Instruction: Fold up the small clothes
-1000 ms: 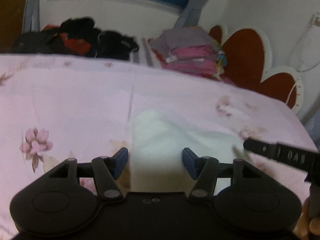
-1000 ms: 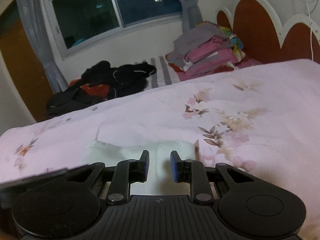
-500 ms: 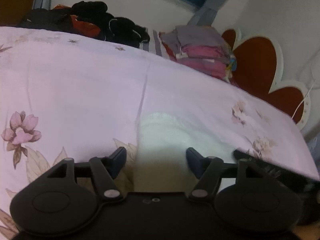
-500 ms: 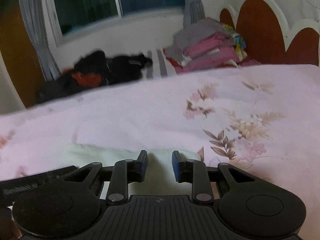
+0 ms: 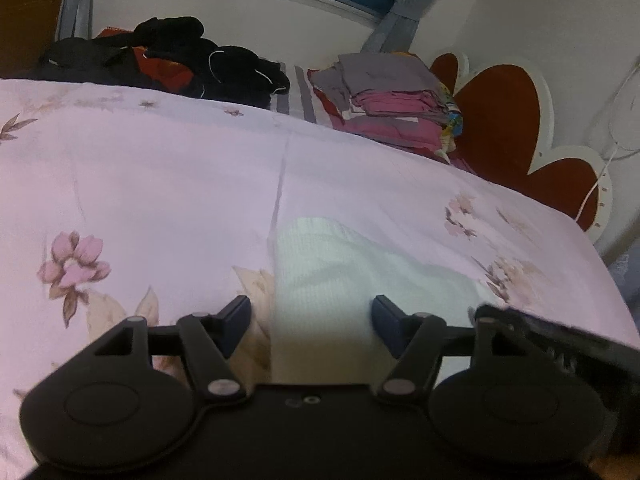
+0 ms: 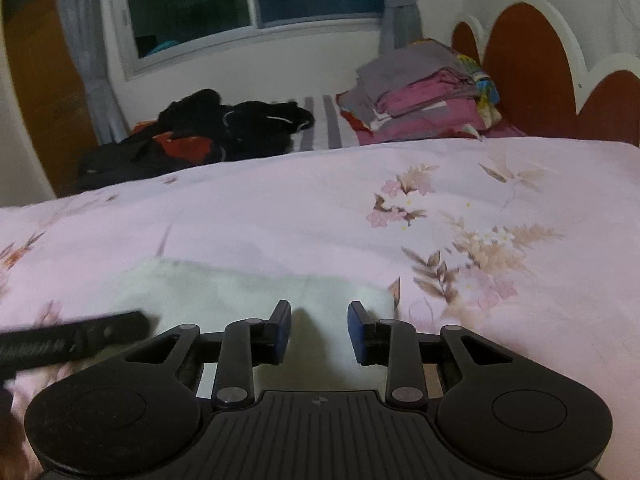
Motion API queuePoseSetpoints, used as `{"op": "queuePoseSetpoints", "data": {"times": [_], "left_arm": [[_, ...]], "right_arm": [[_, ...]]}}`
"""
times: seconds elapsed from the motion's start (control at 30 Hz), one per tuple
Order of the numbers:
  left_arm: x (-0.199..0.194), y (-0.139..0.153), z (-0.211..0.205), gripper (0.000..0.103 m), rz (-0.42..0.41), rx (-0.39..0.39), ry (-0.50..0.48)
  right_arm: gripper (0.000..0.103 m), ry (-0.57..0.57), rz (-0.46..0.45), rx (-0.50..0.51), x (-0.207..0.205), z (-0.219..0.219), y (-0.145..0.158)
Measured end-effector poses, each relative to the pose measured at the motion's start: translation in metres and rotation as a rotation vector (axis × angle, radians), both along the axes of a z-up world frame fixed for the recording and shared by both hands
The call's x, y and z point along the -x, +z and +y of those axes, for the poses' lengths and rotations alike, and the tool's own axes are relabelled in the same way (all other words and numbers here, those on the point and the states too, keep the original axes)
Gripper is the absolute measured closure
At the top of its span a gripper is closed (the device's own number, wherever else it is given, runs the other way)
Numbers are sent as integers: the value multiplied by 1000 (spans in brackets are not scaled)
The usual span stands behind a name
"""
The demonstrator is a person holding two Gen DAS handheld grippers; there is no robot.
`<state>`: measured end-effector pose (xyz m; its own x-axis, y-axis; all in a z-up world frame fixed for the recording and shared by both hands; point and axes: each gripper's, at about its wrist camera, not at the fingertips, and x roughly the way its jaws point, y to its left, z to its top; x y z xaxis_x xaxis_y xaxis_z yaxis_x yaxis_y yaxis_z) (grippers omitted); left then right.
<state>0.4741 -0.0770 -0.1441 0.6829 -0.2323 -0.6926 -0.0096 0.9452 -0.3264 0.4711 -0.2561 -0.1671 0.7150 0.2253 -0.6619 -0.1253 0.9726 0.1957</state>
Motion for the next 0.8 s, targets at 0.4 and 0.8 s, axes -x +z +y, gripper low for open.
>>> {"op": "queuePoseSetpoints", "data": {"times": [0.4, 0.8], "left_arm": [[47, 2, -5, 37, 37, -30, -84], [69, -5, -2, 35, 61, -15, -162]], "right_arm": [[72, -22, 22, 34, 55, -1, 0], [72, -50, 96, 75, 141, 2, -6]]}}
